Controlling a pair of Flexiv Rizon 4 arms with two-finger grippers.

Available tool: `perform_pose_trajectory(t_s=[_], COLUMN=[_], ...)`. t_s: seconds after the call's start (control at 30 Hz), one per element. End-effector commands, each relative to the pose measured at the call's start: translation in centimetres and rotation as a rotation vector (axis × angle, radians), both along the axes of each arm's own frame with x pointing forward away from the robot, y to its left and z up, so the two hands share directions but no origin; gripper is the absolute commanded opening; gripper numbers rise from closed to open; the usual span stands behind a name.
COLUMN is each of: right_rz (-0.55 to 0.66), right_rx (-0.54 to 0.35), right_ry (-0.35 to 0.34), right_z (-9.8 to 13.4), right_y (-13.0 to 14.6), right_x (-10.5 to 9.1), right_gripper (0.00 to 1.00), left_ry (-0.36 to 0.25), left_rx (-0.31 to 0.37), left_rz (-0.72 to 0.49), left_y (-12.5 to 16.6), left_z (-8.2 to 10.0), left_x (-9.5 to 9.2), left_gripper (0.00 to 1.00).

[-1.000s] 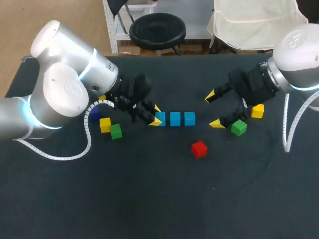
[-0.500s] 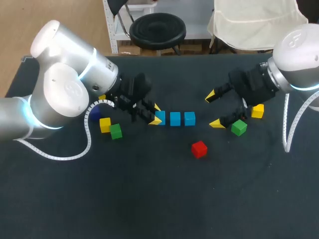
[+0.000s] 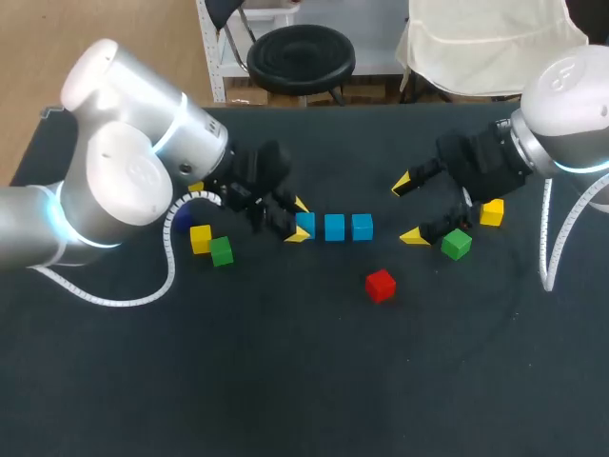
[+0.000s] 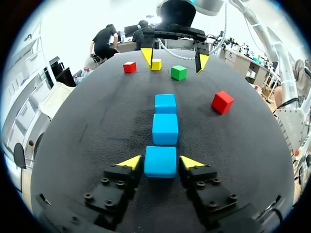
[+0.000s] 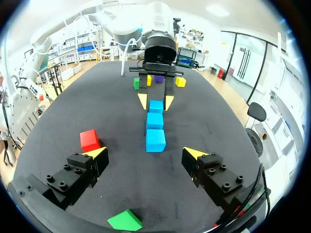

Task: Place the blue cubes, place green cubes on the blue cubes, place the yellow cubes on the green cubes, then place the red cubes on the yellow cubes, and place purple cube on the red cubes.

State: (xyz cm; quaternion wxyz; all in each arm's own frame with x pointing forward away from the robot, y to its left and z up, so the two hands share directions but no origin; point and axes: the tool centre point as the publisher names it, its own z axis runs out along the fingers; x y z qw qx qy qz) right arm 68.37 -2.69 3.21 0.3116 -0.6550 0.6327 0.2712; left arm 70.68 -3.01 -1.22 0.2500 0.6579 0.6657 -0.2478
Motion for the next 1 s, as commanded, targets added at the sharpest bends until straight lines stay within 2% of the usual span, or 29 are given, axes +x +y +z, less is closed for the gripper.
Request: perform_pose_trajectory(t_s=[0.03,0.27,0.53,0.77,1.0], right_rz=[0.001,0.001,0.001,0.001,0.001], right_rx=[0.002,0.002,0.002,0.002,0.002], right_ry=[-0.001,-0.001,-0.001,-0.001,-0.001], right_z=[0.0,0.0,0.0,0.0,0.0], right_y=[0.0,0.0,0.0,0.0,0.0], right_x=[0.0,0.0,0.0,0.0,0.0], right_gripper=[1.0,1.0,1.0,1.0,1.0], left_ry=[0.007,0.027,-0.009,-0.026,-0.032], left_rx=[-0.005,-0.049,-0.139,-0.197,-0.196], left_rz=[0.007,0.047,0.111,0.114,0.129], left_y=[0.1,0.7,2.6,3.6,4.2], left_z=[0.1,0.9,5.3,8.0,8.8], left_x=[0.2,0.0,-0.4,-1.6,-2.5], left_gripper=[1.0,1.0,1.0,1.0,1.0])
